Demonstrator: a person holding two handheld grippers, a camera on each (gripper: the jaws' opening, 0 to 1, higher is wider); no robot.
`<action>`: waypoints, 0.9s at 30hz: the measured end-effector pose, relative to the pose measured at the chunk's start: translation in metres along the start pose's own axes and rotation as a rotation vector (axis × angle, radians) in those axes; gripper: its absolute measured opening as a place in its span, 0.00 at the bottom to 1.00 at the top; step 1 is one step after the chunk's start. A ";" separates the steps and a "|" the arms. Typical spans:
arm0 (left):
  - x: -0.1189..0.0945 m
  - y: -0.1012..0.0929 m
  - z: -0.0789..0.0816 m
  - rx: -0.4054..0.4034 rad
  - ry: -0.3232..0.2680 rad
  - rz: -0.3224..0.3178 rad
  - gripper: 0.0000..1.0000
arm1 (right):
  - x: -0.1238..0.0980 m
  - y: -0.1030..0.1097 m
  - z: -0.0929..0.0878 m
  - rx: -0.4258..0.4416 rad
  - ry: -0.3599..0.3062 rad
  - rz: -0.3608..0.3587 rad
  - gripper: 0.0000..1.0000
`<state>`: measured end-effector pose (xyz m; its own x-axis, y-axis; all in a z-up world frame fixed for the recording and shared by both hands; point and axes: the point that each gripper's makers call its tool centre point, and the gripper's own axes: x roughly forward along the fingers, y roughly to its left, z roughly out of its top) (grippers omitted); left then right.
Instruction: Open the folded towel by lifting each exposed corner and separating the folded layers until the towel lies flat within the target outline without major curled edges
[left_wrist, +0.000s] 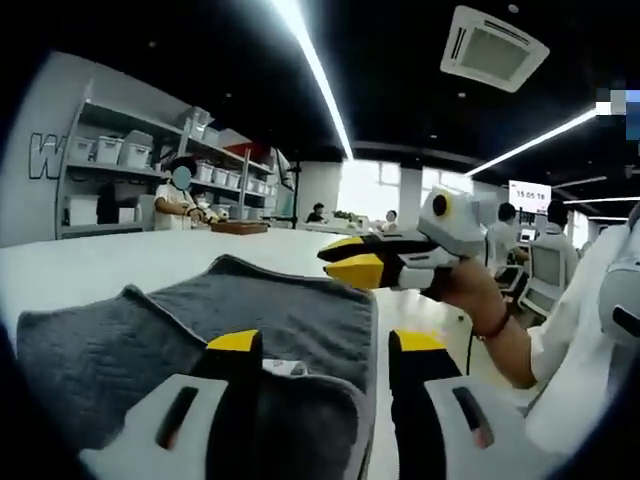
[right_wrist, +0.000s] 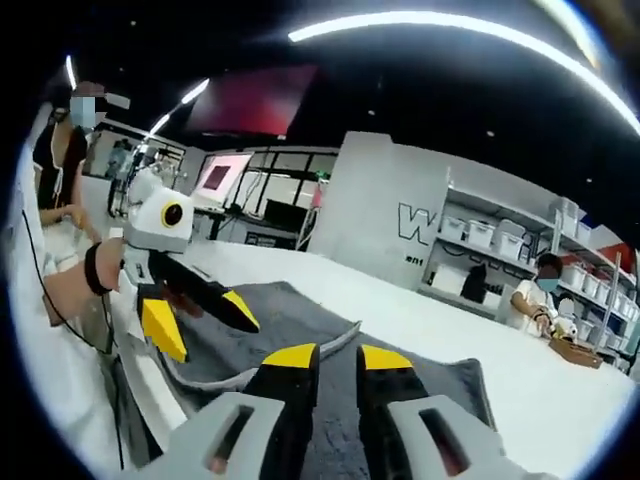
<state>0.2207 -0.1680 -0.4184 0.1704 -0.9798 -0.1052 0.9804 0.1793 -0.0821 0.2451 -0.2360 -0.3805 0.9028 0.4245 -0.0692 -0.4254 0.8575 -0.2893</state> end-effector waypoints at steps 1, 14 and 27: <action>0.000 0.000 -0.001 0.001 0.005 -0.004 0.48 | 0.002 0.000 0.000 0.007 0.006 0.004 0.09; -0.004 0.011 -0.023 0.028 0.090 0.079 0.46 | 0.021 0.010 0.010 0.017 -0.015 0.049 0.09; -0.001 0.011 -0.037 0.103 0.161 0.135 0.44 | 0.025 0.016 0.012 0.005 -0.011 0.060 0.09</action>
<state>0.2275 -0.1620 -0.4559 0.2907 -0.9191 -0.2661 0.9561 0.2895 0.0445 0.2601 -0.2084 -0.3754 0.8748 0.4785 -0.0757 -0.4792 0.8318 -0.2802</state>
